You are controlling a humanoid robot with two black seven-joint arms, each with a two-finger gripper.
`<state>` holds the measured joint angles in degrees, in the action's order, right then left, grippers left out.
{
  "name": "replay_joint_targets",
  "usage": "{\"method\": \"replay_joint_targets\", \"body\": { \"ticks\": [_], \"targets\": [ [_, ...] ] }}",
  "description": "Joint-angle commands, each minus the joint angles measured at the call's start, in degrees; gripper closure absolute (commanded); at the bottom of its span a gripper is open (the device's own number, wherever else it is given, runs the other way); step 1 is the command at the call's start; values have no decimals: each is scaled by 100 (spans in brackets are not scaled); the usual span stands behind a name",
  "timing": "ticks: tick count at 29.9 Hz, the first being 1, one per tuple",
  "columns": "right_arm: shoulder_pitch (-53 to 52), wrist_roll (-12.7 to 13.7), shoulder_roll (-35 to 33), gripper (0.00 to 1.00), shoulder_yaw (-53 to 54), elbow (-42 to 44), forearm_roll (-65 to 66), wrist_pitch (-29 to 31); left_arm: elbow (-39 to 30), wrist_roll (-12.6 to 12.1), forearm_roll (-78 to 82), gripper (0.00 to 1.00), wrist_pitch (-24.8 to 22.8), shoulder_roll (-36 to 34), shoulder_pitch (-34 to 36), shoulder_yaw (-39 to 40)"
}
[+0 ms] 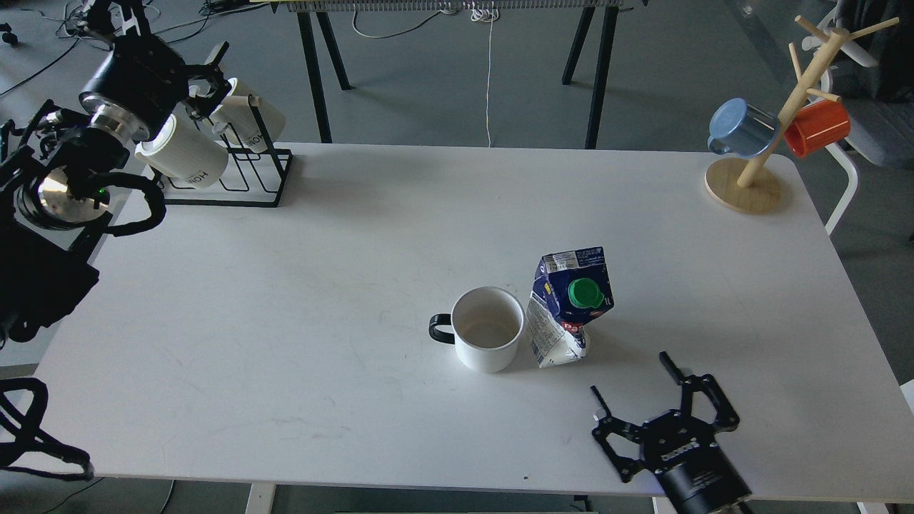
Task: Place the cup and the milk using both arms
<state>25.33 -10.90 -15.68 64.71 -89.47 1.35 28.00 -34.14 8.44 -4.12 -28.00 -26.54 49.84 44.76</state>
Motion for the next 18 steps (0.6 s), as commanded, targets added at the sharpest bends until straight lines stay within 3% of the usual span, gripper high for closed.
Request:
{"method": "replay_joint_targets", "body": {
  "ticks": [1, 9, 14, 18],
  "targets": [
    [-386, 0, -785, 1, 436, -35, 6, 0, 135, 70, -27, 0, 0, 227, -18, 59],
    [-2038, -141, -1850, 1, 789, 201, -11, 0, 153, 44, -255, 0, 0, 395, -18, 507],
    [-3558, -272, -2009, 1, 692, 1263, -73, 0, 153, 35, -466, 0, 0, 386, -18, 507],
    [-4718, -290, -1755, 1, 683, 2387, -73, 0, 153, 17, -493, 0, 0, 360, -10, 507]
  ]
}}
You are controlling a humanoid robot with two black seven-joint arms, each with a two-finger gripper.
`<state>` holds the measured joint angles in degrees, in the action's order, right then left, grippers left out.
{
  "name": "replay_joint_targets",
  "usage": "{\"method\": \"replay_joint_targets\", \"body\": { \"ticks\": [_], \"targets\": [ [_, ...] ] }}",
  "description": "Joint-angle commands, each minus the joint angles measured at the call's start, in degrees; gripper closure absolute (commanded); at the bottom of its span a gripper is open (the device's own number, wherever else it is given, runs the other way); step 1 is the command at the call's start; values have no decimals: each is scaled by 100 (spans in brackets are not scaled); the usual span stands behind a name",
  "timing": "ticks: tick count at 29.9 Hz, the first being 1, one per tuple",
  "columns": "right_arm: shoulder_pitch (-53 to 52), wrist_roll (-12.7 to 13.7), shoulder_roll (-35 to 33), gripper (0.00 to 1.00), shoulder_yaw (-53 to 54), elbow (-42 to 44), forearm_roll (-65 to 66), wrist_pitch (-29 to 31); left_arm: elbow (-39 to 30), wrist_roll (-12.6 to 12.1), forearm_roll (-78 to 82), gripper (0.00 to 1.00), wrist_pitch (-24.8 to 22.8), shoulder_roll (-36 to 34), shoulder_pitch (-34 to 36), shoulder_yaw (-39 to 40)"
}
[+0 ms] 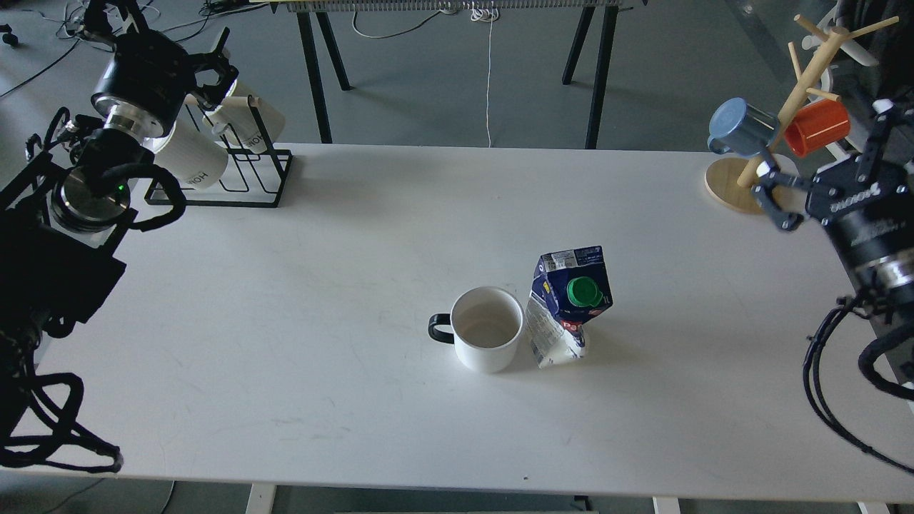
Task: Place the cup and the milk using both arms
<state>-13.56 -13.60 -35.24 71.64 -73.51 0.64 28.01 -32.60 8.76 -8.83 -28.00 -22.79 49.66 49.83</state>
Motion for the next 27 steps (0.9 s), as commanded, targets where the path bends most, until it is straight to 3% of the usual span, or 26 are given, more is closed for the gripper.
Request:
{"method": "replay_joint_targets", "body": {
  "ticks": [1, 19, 27],
  "targets": [
    [-1076, -20, 402, 1, -36, 1030, 6, -1, 8, -23, -22, 0, 0, -15, 8, 0],
    [-4663, 165, 2196, 1, -1319, 5688, -38, -1, -80, -14, -189, 0, 0, 29, 26, 79],
    [-4691, 77, 2320, 1, -1346, 5805, -38, -1, -308, -6, -189, 0, 0, -59, 70, 141]
  ]
}}
